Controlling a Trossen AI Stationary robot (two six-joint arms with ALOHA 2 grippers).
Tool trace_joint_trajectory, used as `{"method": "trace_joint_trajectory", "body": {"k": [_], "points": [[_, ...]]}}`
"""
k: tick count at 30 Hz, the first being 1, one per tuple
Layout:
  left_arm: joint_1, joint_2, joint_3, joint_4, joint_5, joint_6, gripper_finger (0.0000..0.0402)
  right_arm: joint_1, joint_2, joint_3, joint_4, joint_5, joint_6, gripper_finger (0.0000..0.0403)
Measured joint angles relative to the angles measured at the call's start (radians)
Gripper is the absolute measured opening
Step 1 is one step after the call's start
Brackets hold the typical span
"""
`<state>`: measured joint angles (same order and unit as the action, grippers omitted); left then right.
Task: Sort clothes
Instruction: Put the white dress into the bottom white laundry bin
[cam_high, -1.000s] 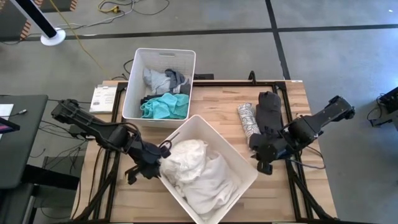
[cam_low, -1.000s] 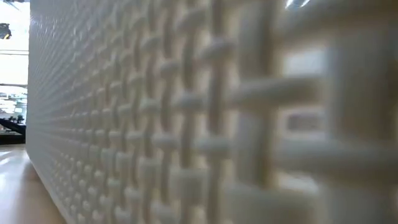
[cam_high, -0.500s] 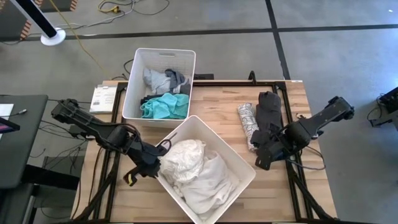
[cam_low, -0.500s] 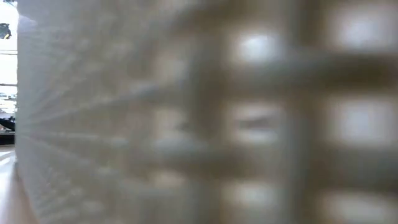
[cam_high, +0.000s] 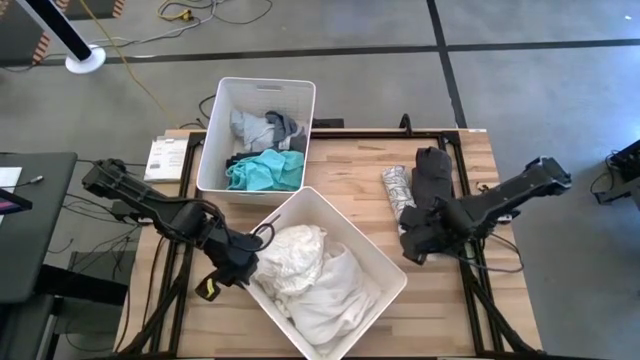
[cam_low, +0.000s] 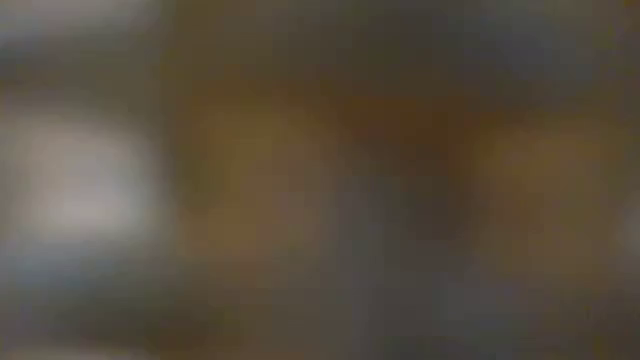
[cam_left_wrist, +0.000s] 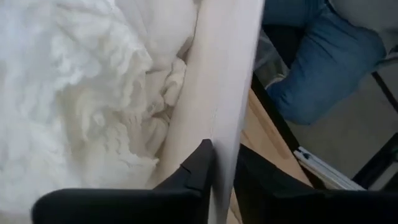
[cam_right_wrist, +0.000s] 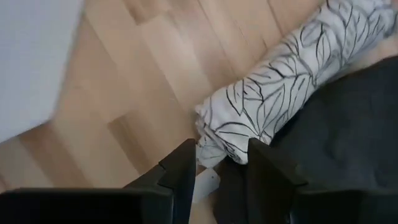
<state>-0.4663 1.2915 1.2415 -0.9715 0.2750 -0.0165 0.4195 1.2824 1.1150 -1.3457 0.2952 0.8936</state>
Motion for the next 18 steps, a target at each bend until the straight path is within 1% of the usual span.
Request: {"method": "trace_joint_trajectory", "body": {"k": [2, 6, 10, 15, 18], "points": [[0.0, 0.001, -0.002, -0.029, -0.011, -0.024, 0.0063, -0.025, 0.001, -0.035, 0.004, 0.009, 0.023, 0.0164], [0.0, 0.003, -0.005, -0.084, -0.026, -0.058, 0.0098, -0.073, 0.0, -0.108, 0.017, 0.074, 0.108, 0.0171], [0.0, 0.003, -0.005, -0.106, -0.035, -0.084, 0.0127, -0.123, 0.0, -0.178, 0.088, 0.083, 0.132, 0.0183], [-0.012, 0.002, -0.005, -0.095, -0.036, -0.088, 0.0153, -0.199, 0.0, -0.255, 0.177, 0.091, 0.13, 0.0227], [-0.012, 0.002, -0.005, -0.043, -0.035, -0.066, 0.0161, -0.243, 0.0, -0.306, 0.219, 0.098, 0.13, 0.0258]]}}
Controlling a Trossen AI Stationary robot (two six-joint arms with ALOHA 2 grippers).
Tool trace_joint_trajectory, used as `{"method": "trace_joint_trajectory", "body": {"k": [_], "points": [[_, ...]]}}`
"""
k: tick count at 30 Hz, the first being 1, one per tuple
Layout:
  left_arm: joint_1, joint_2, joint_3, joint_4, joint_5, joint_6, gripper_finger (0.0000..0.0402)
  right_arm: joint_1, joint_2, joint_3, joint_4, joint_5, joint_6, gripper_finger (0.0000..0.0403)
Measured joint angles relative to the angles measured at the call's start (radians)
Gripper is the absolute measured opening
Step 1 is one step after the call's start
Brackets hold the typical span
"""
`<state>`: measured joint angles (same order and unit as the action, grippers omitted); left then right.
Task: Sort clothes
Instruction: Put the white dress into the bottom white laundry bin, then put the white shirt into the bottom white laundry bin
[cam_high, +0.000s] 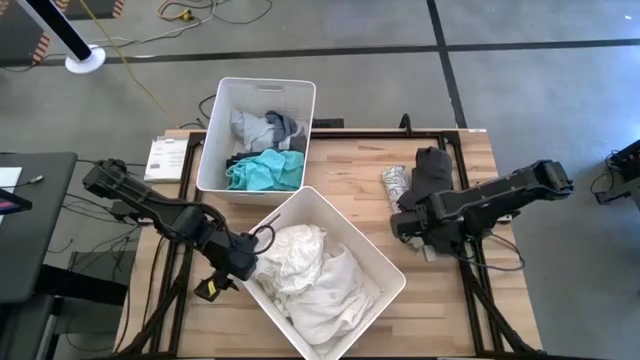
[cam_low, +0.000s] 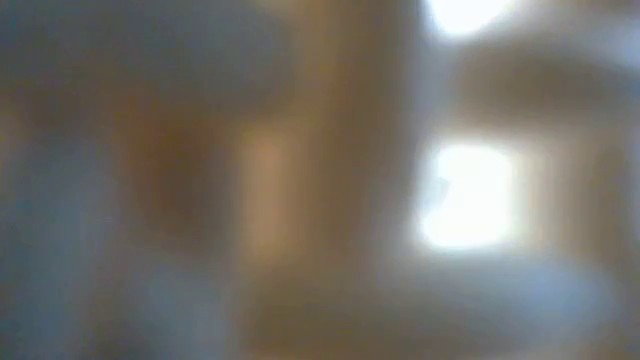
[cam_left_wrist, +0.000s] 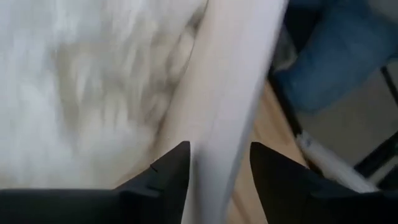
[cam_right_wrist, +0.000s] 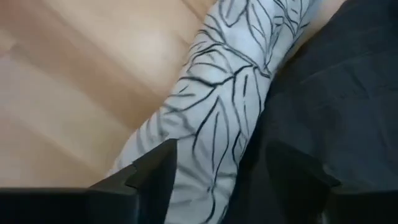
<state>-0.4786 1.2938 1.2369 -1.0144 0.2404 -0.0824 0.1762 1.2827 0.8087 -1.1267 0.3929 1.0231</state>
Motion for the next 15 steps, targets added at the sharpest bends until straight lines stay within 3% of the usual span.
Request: {"method": "trace_joint_trajectory", "body": {"k": [8, 15], "points": [[-0.008, -0.039, 0.001, 0.22, 0.053, 0.05, 0.0165, -0.11, 0.0, -0.147, 0.24, -0.003, -0.023, 0.0301], [-0.04, -0.106, 0.002, 0.327, 0.049, 0.041, 0.0165, -0.167, -0.001, -0.281, 0.558, -0.099, -0.086, 0.0306]]}}
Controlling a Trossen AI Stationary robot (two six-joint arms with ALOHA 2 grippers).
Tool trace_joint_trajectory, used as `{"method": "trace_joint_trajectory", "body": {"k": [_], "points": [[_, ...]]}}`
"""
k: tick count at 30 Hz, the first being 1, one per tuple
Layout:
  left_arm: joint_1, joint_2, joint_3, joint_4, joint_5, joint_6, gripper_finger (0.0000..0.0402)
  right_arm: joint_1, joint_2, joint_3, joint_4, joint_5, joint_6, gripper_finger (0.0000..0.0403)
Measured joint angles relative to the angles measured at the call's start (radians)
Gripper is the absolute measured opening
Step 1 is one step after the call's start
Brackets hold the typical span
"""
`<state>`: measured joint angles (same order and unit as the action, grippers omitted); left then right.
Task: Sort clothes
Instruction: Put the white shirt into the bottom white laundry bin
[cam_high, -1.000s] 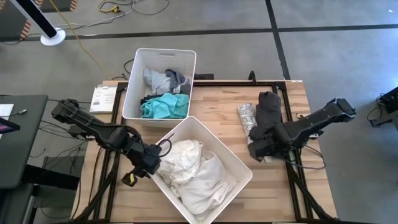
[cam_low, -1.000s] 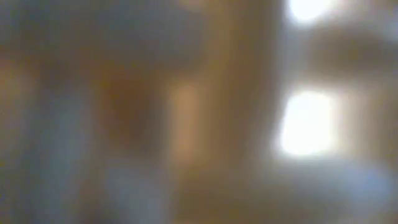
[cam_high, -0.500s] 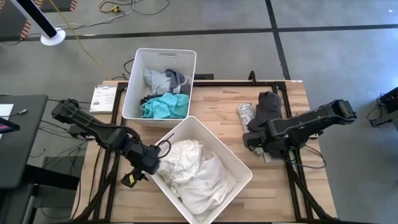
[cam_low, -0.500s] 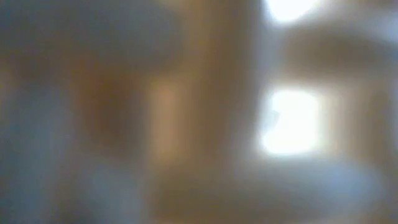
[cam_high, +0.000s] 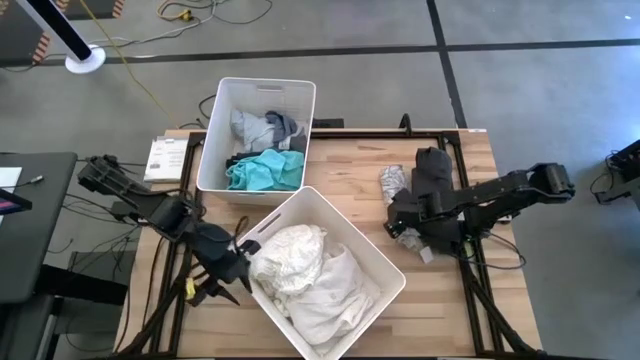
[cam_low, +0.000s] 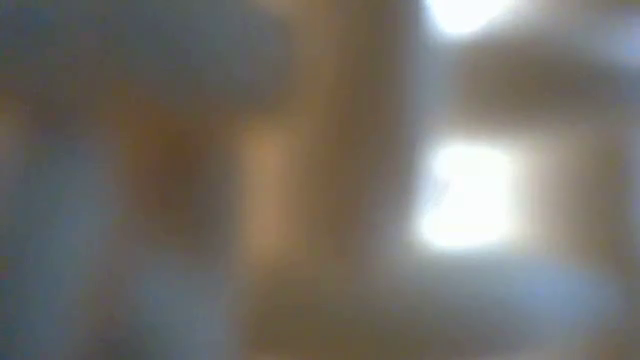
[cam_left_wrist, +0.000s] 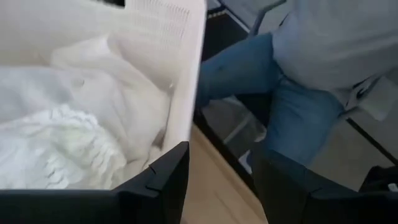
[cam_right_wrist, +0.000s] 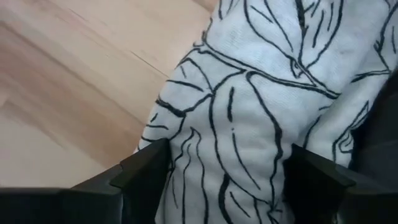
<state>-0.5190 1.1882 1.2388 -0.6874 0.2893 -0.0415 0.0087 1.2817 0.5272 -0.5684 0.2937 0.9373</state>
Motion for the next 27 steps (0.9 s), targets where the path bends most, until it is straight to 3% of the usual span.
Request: {"method": "trace_joint_trajectory", "body": {"k": [5, 9, 18, 27], "points": [[-0.037, -0.039, 0.0, 0.014, -0.065, -0.008, 0.0165, -0.001, 0.022, -0.03, 0.035, 0.001, 0.001, 0.03], [-0.062, -0.059, 0.0, 0.021, -0.122, -0.008, 0.0165, 0.018, 0.054, -0.03, 0.048, 0.013, 0.003, 0.0261], [-0.114, -0.071, 0.0, 0.022, -0.249, -0.005, 0.0165, 0.047, 0.062, -0.026, 0.086, 0.011, -0.025, 0.0048], [-0.156, -0.078, 0.001, -0.073, -0.41, -0.019, 0.0165, 0.05, 0.004, 0.088, -0.019, -0.012, -0.108, 0.0042]]}}
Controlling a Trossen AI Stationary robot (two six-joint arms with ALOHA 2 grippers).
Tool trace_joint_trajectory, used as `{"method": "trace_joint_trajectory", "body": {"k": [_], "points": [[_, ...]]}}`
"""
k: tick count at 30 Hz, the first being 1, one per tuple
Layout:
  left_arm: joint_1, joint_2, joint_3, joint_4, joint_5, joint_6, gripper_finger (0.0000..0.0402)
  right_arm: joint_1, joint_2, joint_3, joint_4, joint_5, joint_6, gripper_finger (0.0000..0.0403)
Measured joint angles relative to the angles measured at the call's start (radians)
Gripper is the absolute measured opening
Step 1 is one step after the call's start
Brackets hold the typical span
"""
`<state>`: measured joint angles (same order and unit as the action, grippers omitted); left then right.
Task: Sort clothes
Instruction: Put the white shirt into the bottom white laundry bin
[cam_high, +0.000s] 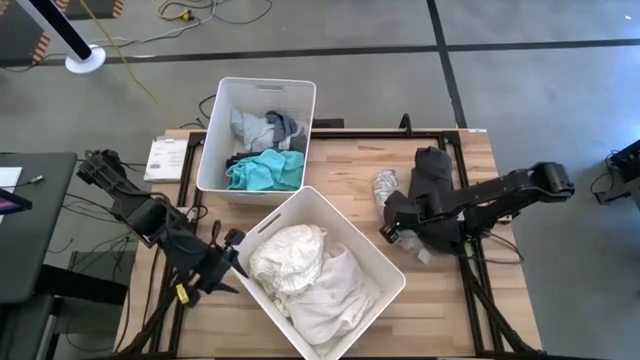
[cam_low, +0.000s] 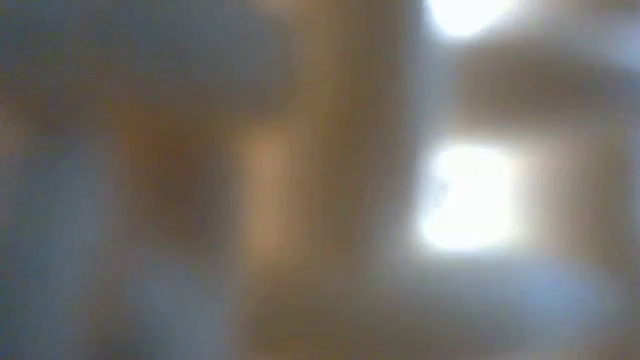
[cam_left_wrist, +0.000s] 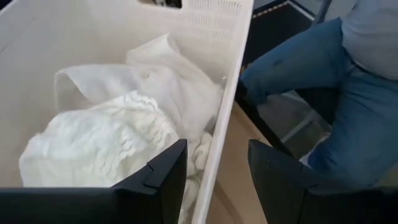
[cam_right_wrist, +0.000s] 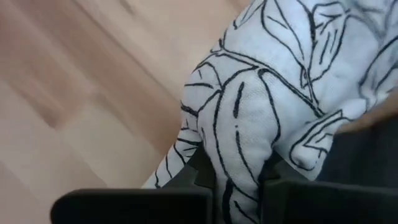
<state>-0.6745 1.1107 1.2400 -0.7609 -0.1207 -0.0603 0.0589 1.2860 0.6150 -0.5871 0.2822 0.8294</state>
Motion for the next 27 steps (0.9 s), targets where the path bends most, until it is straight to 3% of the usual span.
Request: {"method": "trace_joint_trajectory", "body": {"k": [10, 17, 21, 27], "points": [[-0.02, 0.002, 0.0, -0.008, -0.02, -0.017, 0.0165, 0.001, -0.129, 0.142, -0.092, 0.131, -0.088, 0.0042], [-0.022, 0.002, 0.0, -0.008, -0.023, -0.031, 0.0165, 0.041, -0.232, 0.243, -0.065, 0.245, -0.17, 0.0042], [-0.022, 0.002, 0.0, -0.008, -0.023, -0.031, 0.0165, 0.088, -0.276, 0.296, 0.029, 0.312, -0.279, 0.0042], [-0.022, 0.002, 0.0, -0.006, -0.023, -0.033, 0.0165, 0.19, -0.305, 0.349, 0.337, 0.321, -0.541, 0.0042]]}}
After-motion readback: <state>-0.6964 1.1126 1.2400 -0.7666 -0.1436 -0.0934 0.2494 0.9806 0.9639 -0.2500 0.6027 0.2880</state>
